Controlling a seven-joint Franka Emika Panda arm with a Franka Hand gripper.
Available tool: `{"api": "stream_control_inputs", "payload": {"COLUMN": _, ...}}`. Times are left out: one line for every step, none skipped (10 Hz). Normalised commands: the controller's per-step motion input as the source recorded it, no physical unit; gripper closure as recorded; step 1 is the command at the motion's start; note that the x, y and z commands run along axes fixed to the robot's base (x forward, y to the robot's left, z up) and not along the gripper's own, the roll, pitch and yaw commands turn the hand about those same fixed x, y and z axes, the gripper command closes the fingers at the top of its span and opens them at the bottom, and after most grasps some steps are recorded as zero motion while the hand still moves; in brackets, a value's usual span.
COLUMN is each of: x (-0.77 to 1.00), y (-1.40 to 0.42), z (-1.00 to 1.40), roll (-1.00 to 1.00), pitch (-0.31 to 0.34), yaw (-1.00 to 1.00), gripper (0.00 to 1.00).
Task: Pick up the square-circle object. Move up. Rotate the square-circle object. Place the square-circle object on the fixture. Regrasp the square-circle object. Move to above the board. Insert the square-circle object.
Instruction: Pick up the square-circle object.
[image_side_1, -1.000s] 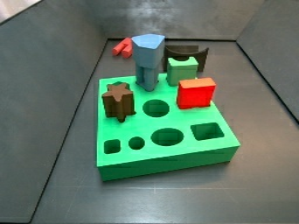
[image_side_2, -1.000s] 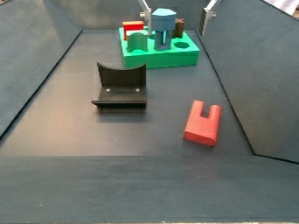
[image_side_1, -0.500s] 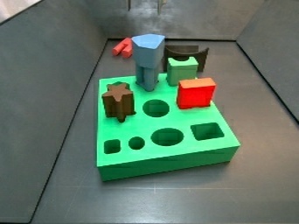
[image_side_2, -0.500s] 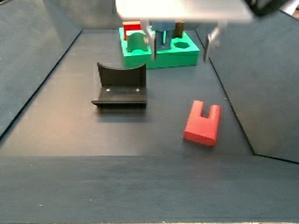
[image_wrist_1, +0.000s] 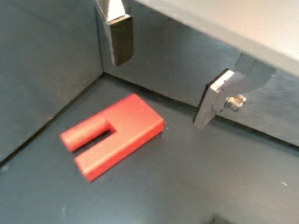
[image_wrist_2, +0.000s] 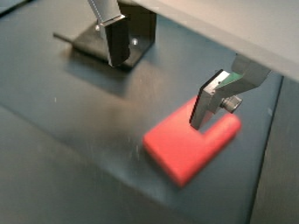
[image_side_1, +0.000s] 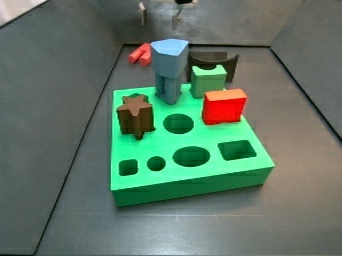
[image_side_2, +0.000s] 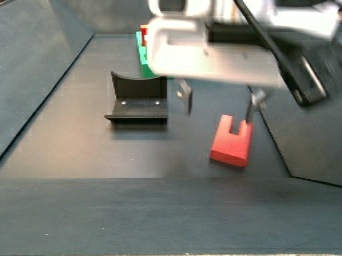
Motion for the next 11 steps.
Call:
{"api": "stream_control_inputs", "payload": {"x": -0.09, "y": 0.38, "z": -0.35, "roll": -0.34, "pitch": -0.25, "yaw": 0.0, "gripper": 0.0}}
{"api": "stream_control_inputs", "payload": {"x": -0.03, "y": 0.17, "z": -0.45, "roll": -0.25, "pitch": -0.25, "yaw": 0.0, "gripper": 0.0}}
{"api": "stream_control_inputs", "payload": {"x": 0.1, "y": 0.0, "z": -0.75, "roll": -0.12, "pitch": -0.156, "yaw": 0.0, "gripper": 0.0}}
{"api": "stream_control_inputs", "payload": {"x": 0.16, "y": 0.0, "z": -0.81, "roll": -0.11, "pitch": -0.097, "yaw": -0.01, "gripper": 0.0}}
{"api": "stream_control_inputs", "payload": {"x": 0.0, "y": 0.0, "z": -0.76, "roll": -0.13, "pitch": -0.139, "yaw": 0.0, "gripper": 0.0}}
{"api": "stream_control_inputs", "payload": {"x": -0.01, "y": -0.03, "z": -0.69, "roll": -0.14, "pitch": -0.179, "yaw": 0.0, "gripper": 0.0}}
{"api": "stream_control_inputs", "payload": {"x": -0.07, "y": -0.01, "z": -0.54, "roll": -0.18, "pitch": -0.234, "yaw": 0.0, "gripper": 0.0}}
{"api": "stream_control_inputs", "payload": {"x": -0.37, "y": -0.02, "z": -0.37, "roll": -0.18, "pitch": -0.33, "yaw": 0.0, "gripper": 0.0}}
{"api": "stream_control_inputs", "payload": {"x": -0.59, "y": -0.05, "z": -0.35, "roll": -0.23, "pitch": -0.247, "yaw": 0.0, "gripper": 0.0}}
{"api": "stream_control_inputs", "payload": {"x": -0.61, "y": 0.0, "z": -0.33, "roll": -0.21, "pitch": -0.323, "yaw": 0.01, "gripper": 0.0}}
{"api": "stream_control_inputs", "payload": {"x": -0.26, "y": 0.0, "z": -0.44, "roll": -0.2, "pitch": -0.256, "yaw": 0.01, "gripper": 0.0}}
